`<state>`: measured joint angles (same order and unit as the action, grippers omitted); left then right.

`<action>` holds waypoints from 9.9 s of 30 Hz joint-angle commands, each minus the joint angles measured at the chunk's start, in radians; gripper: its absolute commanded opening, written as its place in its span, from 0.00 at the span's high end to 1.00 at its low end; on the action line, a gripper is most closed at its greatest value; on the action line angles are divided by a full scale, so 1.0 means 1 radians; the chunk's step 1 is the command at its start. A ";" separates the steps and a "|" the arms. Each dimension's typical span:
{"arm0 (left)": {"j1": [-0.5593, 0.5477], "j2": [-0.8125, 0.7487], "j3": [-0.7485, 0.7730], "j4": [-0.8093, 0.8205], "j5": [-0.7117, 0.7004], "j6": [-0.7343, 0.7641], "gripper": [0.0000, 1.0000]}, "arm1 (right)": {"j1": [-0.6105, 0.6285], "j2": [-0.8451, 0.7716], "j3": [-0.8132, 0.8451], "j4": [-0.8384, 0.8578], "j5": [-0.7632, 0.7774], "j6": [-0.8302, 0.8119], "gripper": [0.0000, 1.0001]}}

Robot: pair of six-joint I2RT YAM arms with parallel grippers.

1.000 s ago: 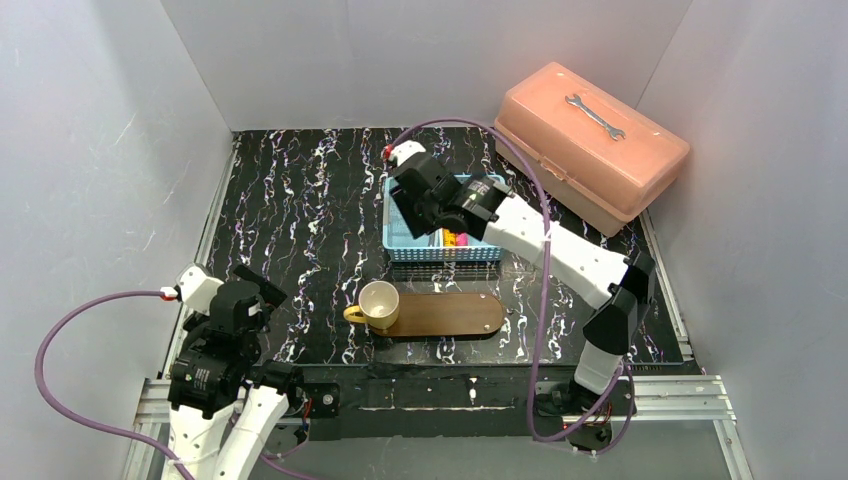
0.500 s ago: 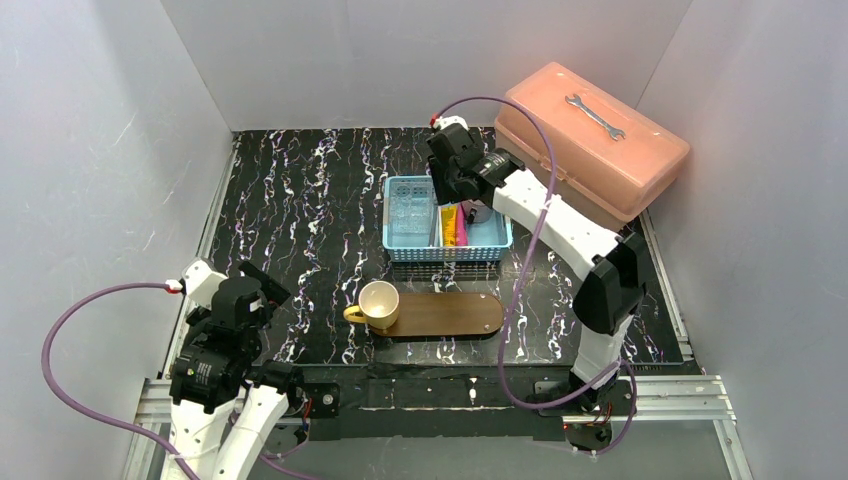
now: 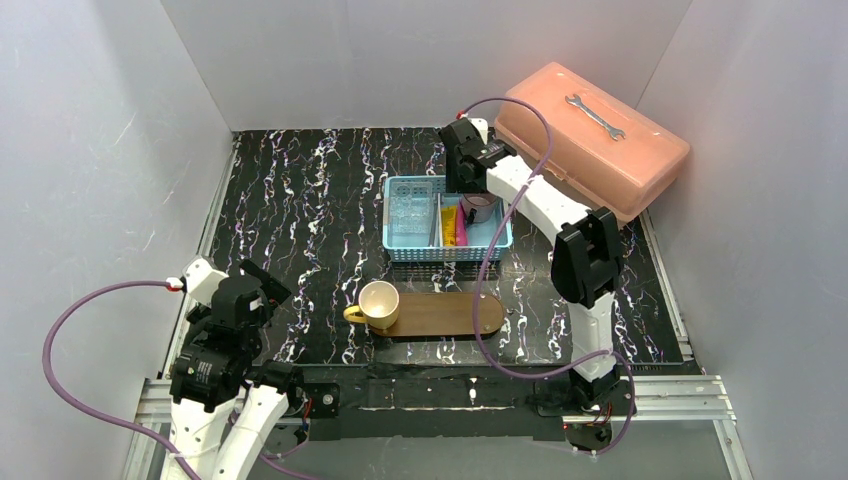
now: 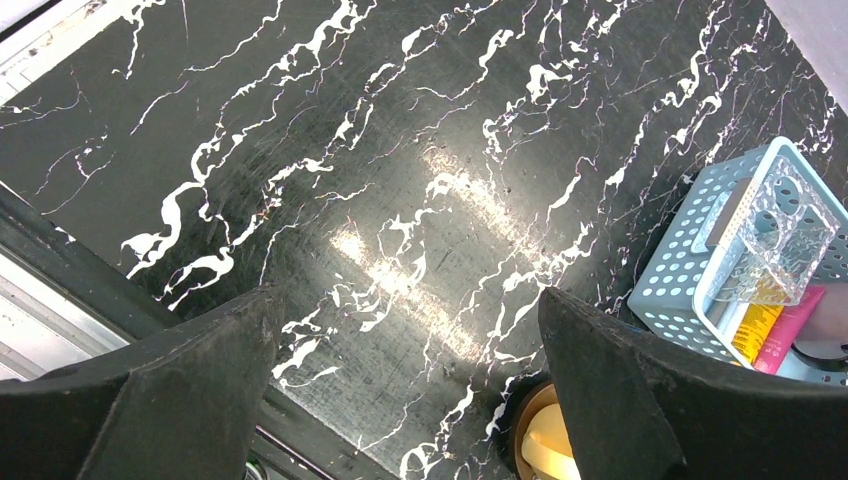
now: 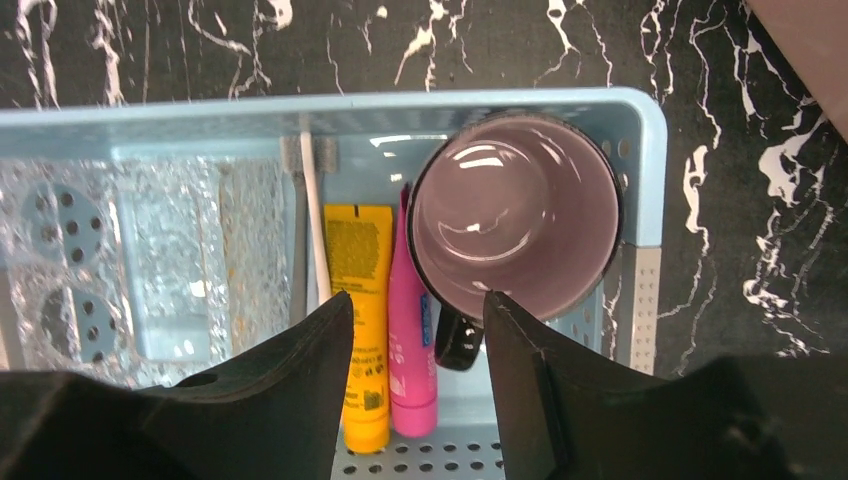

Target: Prepare toiletry sets of a toothbrush and toothpaste on the tray

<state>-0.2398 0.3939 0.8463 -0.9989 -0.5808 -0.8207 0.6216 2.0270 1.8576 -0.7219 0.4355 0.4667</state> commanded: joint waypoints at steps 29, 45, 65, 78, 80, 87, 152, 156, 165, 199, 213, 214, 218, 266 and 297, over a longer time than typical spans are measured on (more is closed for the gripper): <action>-0.003 0.014 0.000 -0.004 0.001 0.012 0.02 | -0.049 0.215 0.180 0.049 0.066 0.186 0.60; -0.002 0.020 0.001 -0.002 0.001 0.012 0.02 | -0.059 0.202 0.159 0.038 0.001 0.137 0.99; -0.003 0.008 -0.006 0.008 0.008 0.021 0.02 | -0.035 -0.069 0.082 0.054 0.001 -0.002 0.99; -0.002 0.020 -0.008 0.023 0.038 0.048 0.02 | 0.069 -0.315 -0.034 0.054 -0.038 -0.199 0.99; -0.002 0.019 -0.010 0.032 0.050 0.055 0.02 | 0.097 -0.362 -0.074 0.053 -0.043 -0.233 0.99; -0.002 0.028 -0.012 0.044 0.079 0.077 0.02 | 0.179 -0.545 -0.252 0.049 -0.107 -0.333 0.99; -0.002 0.064 -0.015 0.060 0.108 0.100 0.02 | 0.406 -0.846 -0.913 0.044 -0.466 -0.751 0.93; -0.002 0.064 -0.015 0.059 0.108 0.101 0.02 | 0.406 -0.858 -0.911 0.044 -0.465 -0.750 0.84; -0.001 0.062 -0.015 0.059 0.109 0.101 0.02 | 0.406 -0.864 -0.864 -0.003 -0.441 -0.751 0.70; -0.002 0.077 -0.021 0.105 0.215 0.172 0.02 | 0.289 -0.216 -0.079 0.100 -0.008 -0.210 0.50; -0.001 0.075 -0.023 0.112 0.228 0.178 0.02 | 0.267 0.053 0.127 0.101 0.043 -0.053 0.58; -0.002 0.074 -0.023 0.111 0.229 0.178 0.02 | 0.265 0.067 0.137 0.101 0.049 -0.047 0.59; -0.002 0.071 -0.023 0.112 0.231 0.180 0.02 | 0.253 0.108 0.161 0.106 0.065 -0.024 0.59; -0.001 0.070 -0.024 0.118 0.240 0.184 0.02 | 0.205 0.268 0.248 0.123 0.083 0.001 0.95; 0.000 0.091 -0.024 0.117 0.239 0.193 0.02 | 0.205 -0.084 0.108 0.100 0.097 -0.253 0.99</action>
<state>-0.2398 0.4709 0.8284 -0.8753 -0.3321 -0.6430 0.8314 2.0392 2.0014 -0.6346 0.5400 0.3008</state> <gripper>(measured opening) 0.983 0.166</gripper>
